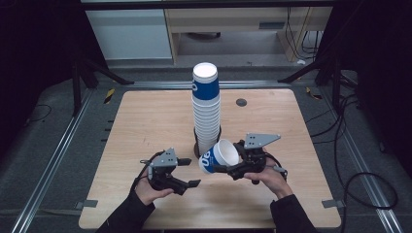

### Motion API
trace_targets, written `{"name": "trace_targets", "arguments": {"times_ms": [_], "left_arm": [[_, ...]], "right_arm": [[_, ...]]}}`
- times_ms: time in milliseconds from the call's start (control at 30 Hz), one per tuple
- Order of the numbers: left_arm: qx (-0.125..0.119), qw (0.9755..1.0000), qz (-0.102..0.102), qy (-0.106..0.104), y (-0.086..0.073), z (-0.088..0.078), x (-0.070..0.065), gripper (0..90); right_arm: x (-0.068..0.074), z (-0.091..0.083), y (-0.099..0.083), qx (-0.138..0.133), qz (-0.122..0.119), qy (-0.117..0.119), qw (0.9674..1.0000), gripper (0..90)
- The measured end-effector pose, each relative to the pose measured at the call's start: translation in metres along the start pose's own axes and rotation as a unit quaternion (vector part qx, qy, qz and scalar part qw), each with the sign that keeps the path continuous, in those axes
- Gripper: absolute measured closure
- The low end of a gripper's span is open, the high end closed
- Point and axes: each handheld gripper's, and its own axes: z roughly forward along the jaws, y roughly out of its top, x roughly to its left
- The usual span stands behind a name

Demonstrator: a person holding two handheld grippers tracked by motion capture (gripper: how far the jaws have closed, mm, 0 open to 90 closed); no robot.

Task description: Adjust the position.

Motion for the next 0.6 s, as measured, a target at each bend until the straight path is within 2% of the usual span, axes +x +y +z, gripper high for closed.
{"name": "trace_targets", "arguments": {"times_ms": [200,400,433,467,500,533,567,600], "left_arm": [[0.001,0.9989,-0.032,0.035,-0.005,-0.009,0.016,17.6],[0.007,0.9952,-0.063,0.074,-0.012,-0.015,0.030,17.6],[0.008,0.9939,-0.073,0.082,-0.014,-0.017,0.033,17.4],[0.008,0.9939,-0.073,0.082,-0.014,-0.017,0.033,17.4],[0.008,0.9922,-0.082,0.094,-0.016,-0.018,0.037,17.4],[0.008,0.9922,-0.082,0.094,-0.016,-0.018,0.037,17.3],[0.009,0.9915,-0.086,0.097,-0.017,-0.020,0.039,17.3],[0.009,0.9906,-0.091,0.102,-0.018,-0.021,0.041,17.0]], "right_arm": [[-0.009,-0.017,0.002,0.000,0.004,-0.051,0.9987,19.8],[-0.016,-0.030,0.002,0.005,0.004,-0.103,0.9947,19.8],[-0.018,-0.034,0.003,0.011,0.004,-0.124,0.9922,19.8],[-0.018,-0.034,0.003,0.011,0.004,-0.124,0.9922,19.8],[-0.021,-0.039,0.004,0.019,0.008,-0.148,0.9887,19.8],[-0.022,-0.041,0.005,0.022,0.010,-0.158,0.9871,19.8],[-0.022,-0.041,0.005,0.022,0.010,-0.158,0.9871,19.8],[-0.025,-0.044,0.005,0.024,0.016,-0.176,0.9840,19.8]]}}
